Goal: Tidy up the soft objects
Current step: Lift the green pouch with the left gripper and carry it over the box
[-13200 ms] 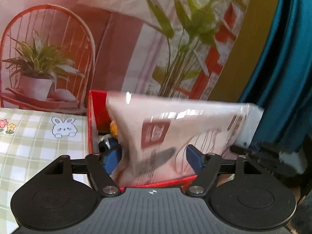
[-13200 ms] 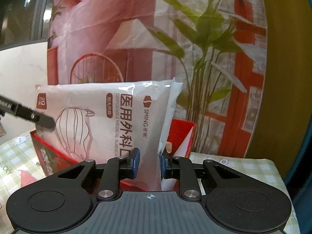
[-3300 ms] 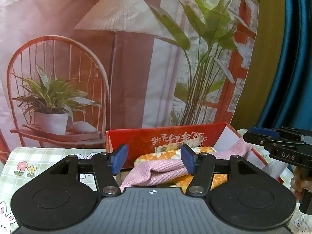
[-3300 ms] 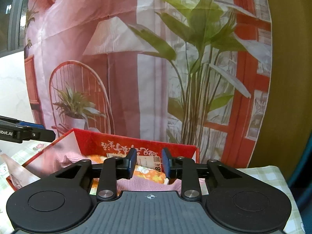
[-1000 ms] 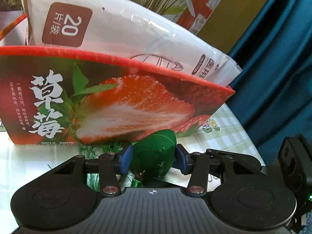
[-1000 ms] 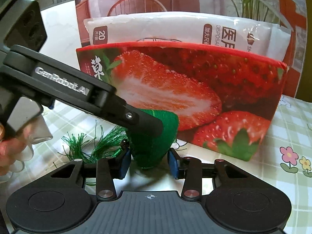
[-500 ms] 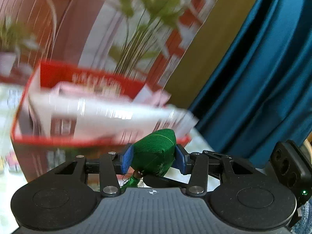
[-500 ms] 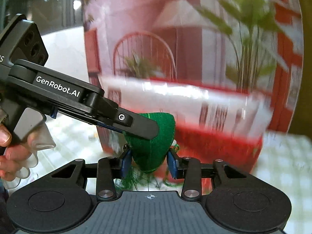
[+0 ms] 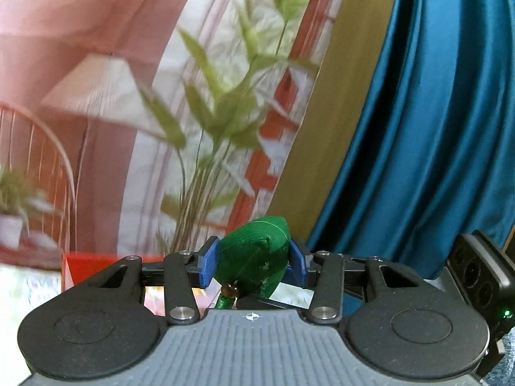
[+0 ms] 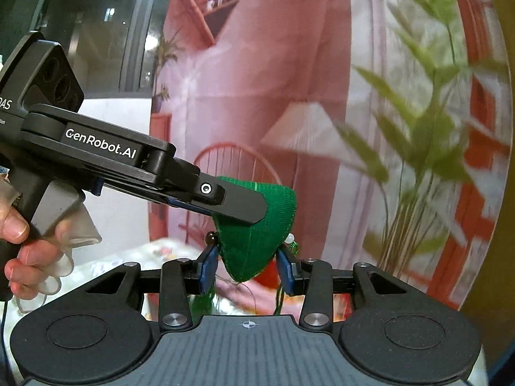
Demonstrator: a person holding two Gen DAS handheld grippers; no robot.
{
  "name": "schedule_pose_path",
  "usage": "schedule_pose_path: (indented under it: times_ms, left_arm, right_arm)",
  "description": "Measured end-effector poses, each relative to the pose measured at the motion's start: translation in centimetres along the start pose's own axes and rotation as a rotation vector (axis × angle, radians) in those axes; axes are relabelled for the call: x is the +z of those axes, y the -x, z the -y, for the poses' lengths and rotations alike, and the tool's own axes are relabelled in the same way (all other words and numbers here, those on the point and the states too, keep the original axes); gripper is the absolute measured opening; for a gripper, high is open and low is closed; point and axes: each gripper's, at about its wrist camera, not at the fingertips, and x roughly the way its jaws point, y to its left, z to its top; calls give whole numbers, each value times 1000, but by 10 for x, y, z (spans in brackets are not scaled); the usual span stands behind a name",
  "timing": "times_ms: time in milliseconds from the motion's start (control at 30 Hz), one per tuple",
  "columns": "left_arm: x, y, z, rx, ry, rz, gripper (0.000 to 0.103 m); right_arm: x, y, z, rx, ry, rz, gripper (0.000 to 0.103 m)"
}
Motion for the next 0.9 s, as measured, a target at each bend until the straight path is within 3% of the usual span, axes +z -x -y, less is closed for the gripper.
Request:
schedule_pose_path:
  times_ms: [233,433,900]
  left_arm:
    - [26,0,4,24,-94,64,49]
    - [28,-20,-8,59,-122,53,49]
    - [-31,-75,-54,78,36,-153,49]
  right_arm:
    - [30,-16,6,-31,34,52,38]
    - [26,-42,14,-39,3,39,38]
    - [-40,-87,27,-29,-138,-169,38]
